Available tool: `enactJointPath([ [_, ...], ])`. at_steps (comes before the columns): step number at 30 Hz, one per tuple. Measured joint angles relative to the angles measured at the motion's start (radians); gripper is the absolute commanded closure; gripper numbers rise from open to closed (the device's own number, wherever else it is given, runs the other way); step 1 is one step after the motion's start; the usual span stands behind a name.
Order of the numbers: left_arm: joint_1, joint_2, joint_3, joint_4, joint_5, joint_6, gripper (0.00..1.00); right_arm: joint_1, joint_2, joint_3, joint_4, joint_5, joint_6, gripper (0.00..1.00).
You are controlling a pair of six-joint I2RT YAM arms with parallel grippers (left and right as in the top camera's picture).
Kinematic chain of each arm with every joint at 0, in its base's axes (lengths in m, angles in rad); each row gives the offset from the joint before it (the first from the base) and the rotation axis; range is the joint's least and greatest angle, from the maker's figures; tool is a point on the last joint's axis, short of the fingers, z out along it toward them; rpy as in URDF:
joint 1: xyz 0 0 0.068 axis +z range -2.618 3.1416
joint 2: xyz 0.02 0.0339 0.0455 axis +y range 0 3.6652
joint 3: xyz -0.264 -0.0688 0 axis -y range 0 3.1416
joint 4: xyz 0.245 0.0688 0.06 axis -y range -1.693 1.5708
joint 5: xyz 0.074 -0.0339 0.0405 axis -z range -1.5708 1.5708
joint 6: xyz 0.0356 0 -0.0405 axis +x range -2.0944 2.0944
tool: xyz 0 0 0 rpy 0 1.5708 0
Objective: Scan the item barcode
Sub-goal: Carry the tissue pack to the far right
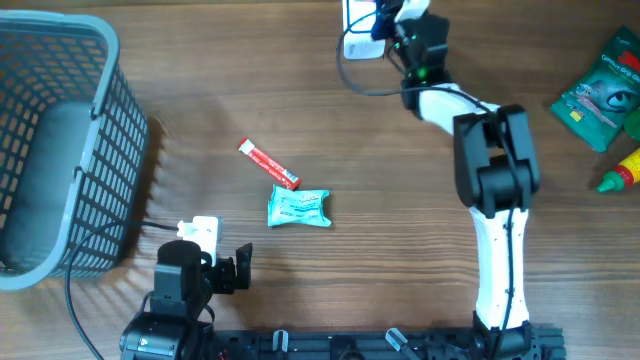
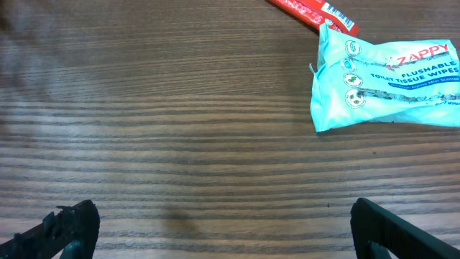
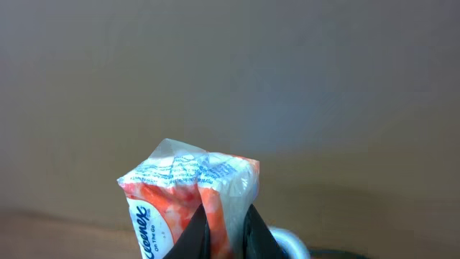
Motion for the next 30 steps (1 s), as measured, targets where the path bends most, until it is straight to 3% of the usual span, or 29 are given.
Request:
enactJointPath([
  [4, 0.000, 0.000, 0.000, 0.000, 0.000, 0.000, 0.00, -0.066, -0.087, 0.001, -0.110, 0.006, 0.044, 0.96],
  [7, 0.000, 0.000, 0.000, 0.000, 0.000, 0.000, 0.00, -0.161, -0.157, 0.019, -0.299, 0.052, 0.068, 0.96],
  [11, 0.000, 0.000, 0.000, 0.000, 0.000, 0.000, 0.00, -0.264, -0.167, 0.024, -0.536, 0.164, 0.078, 0.96],
  [17, 0.000, 0.000, 0.000, 0.000, 0.000, 0.000, 0.00, -0.409, -0.166, 0.022, -0.734, 0.320, 0.079, 0.92],
  [18, 0.000, 0.000, 0.000, 0.000, 0.000, 0.000, 0.00, -0.436, -0.166, 0.022, -0.771, 0.335, 0.079, 0.89],
  [19, 0.000, 0.000, 0.000, 0.000, 0.000, 0.000, 0.00, -0.462, -0.166, 0.022, -0.807, 0.347, 0.081, 0.73],
  [20, 0.000, 0.000, 0.000, 0.000, 0.000, 0.000, 0.00, -0.480, -0.166, 0.022, -0.830, 0.354, 0.082, 0.55],
  [22, 0.000, 0.000, 0.000, 0.000, 0.000, 0.000, 0.00, -0.524, -0.166, 0.022, -0.875, 0.367, 0.091, 0.00],
  [30, 0.000, 0.000, 0.000, 0.000, 0.000, 0.000, 0.00, -0.642, -0.180, 0.021, -1.013, 0.315, 0.089, 0.00],
])
